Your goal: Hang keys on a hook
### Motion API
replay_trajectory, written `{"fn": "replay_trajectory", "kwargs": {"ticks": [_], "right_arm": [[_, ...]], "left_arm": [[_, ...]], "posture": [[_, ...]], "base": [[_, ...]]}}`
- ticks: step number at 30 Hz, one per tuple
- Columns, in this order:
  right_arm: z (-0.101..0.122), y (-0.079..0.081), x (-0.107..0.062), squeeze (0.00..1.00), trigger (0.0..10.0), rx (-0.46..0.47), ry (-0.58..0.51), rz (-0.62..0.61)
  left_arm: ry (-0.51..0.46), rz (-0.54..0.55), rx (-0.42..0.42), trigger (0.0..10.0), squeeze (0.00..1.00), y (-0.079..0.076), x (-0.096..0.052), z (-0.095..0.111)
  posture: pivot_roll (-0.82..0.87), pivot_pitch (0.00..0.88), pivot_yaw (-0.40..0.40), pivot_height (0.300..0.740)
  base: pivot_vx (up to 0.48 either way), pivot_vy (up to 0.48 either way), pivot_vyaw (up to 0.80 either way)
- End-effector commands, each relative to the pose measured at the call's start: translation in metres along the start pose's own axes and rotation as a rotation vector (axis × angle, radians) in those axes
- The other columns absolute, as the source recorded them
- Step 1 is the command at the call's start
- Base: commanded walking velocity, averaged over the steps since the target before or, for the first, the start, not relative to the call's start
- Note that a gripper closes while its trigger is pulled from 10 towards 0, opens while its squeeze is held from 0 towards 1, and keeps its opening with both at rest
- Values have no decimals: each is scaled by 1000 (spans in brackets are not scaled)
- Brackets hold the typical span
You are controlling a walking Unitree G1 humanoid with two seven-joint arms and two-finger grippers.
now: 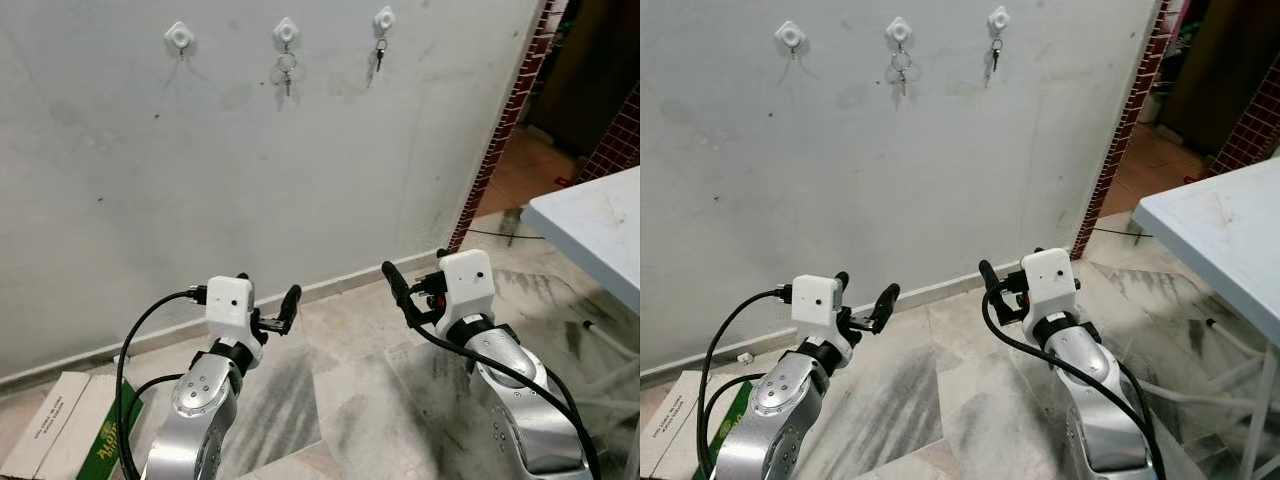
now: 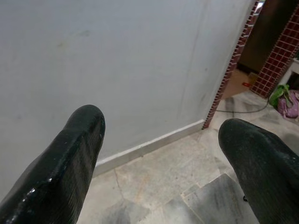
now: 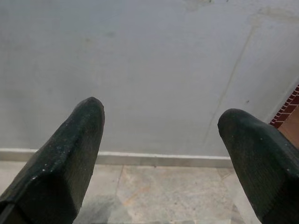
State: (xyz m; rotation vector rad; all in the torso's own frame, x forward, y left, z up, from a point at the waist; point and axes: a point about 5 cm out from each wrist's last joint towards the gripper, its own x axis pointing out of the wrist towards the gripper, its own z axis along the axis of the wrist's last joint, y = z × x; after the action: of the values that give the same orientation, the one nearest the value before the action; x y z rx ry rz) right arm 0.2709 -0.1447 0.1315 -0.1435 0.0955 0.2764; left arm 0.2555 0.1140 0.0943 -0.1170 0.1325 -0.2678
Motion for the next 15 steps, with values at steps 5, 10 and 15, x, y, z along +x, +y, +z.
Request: {"fn": "replay_trajectory", "kwargs": {"ticks": [5,10,15], "right_arm": [[-2,2,5,0,10000,10,23,7],[-3,6,2,0,10000,19,17,-1],[-3,4,1,0,10000,21,20,-15]], "left_arm": [[18,-35,-14,10000,0,-2,-1,-4],[13,-76,-10,10000,0,-2,1,-1],[11,-89,-8,10000,0,-2,4,1]], "posture": [[-30,0,-8,740],[-44,0,21,740],[-52,0,28,740]], "base": [[0,0,-315],[0,0,-786],[0,0,-784]]}}
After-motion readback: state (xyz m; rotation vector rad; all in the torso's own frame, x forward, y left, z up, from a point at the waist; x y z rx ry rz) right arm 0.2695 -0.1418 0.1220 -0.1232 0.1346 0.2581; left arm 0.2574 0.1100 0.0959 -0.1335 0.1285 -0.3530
